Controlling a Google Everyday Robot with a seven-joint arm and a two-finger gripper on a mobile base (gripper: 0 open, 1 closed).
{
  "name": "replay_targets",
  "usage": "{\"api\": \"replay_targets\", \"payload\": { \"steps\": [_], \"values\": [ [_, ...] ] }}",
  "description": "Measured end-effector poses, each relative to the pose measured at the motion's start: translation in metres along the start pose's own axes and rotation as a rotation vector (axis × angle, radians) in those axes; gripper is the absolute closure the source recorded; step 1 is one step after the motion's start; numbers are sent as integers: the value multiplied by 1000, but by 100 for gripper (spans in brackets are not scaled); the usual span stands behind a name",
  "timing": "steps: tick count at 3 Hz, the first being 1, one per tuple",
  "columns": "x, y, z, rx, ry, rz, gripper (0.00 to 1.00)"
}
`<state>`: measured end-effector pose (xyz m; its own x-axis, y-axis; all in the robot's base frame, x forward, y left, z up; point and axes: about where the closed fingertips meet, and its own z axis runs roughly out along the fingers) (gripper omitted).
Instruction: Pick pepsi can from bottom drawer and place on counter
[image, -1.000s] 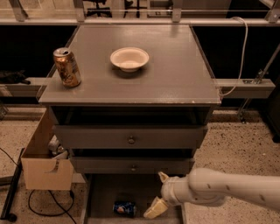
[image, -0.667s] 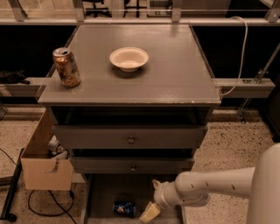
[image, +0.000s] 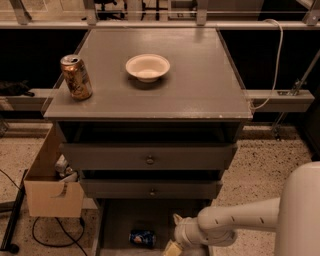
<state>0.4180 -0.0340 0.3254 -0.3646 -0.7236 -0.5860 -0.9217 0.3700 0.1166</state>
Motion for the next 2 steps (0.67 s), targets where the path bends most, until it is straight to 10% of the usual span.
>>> {"api": "replay_targets", "payload": {
  "steps": [2],
  "values": [
    [-20, -10, 37, -78, -121, -60, 0]
  ]
}}
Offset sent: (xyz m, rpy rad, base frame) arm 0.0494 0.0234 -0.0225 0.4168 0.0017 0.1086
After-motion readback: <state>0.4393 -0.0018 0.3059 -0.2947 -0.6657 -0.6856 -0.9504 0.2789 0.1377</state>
